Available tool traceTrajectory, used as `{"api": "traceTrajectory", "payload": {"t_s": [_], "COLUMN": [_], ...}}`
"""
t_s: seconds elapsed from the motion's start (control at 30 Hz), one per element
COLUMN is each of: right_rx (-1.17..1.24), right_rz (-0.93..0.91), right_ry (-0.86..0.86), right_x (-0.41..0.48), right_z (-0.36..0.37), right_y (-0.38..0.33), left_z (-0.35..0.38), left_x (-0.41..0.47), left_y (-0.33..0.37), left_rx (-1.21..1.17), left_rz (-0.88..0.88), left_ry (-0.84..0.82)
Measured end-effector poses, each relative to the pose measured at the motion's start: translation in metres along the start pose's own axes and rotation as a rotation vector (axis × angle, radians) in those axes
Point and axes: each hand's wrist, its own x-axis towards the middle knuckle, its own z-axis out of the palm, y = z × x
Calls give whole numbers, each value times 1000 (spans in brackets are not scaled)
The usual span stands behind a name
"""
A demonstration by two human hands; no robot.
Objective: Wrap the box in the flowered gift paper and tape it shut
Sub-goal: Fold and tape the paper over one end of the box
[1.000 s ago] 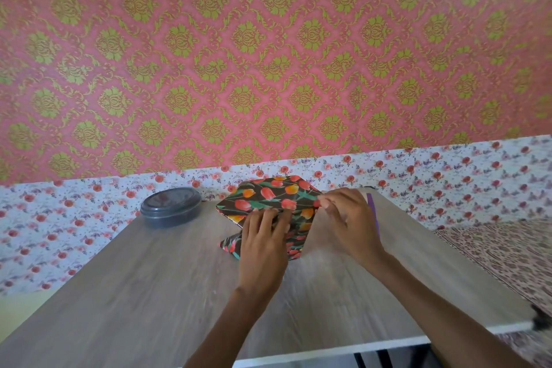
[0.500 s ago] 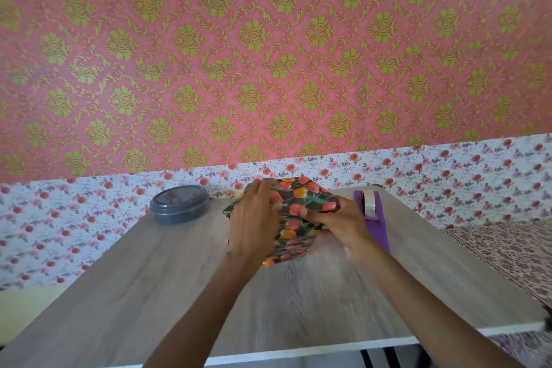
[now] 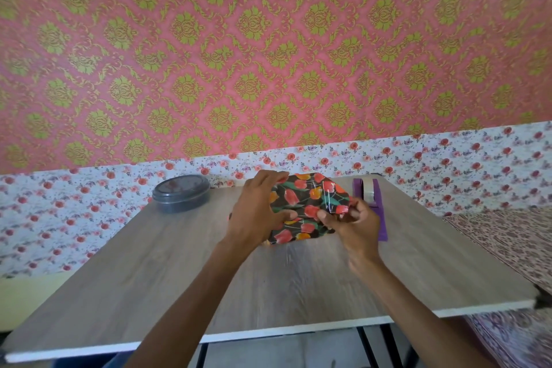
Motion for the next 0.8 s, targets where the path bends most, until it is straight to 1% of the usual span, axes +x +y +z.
{"api": "traceTrajectory", "payload": {"t_s": [0.13, 0.2, 0.3, 0.37, 0.47, 0.53, 0.63, 0.8], "right_rx": [3, -69, -202, -278, -376, -442, -557, -775], "right_rz": [-38, -21, 47, 113, 229, 250, 207, 19], "right_ry": [41, 45, 47, 14, -71, -126, -216, -424], "right_x": [-2, 4, 16, 23, 32, 35, 38, 54], "right_z": [-4, -2, 0, -1, -5, -8, -11, -26], "right_y": [9, 16, 29, 39, 50, 57, 55, 49], "left_z": [9, 15, 29, 38, 50, 57, 64, 72], "left_x": [-4, -1, 3, 1, -5, -9, -9, 2], "left_y": [0, -5, -14, -21, -28, -30, -28, -20], "left_rx": [58, 93, 126, 143, 220, 258, 291, 401], "left_rz": [47, 42, 7, -26, -22, -22, -37, -1], "left_ry": [44, 39, -16, -55, -118, -155, -181, -206]}}
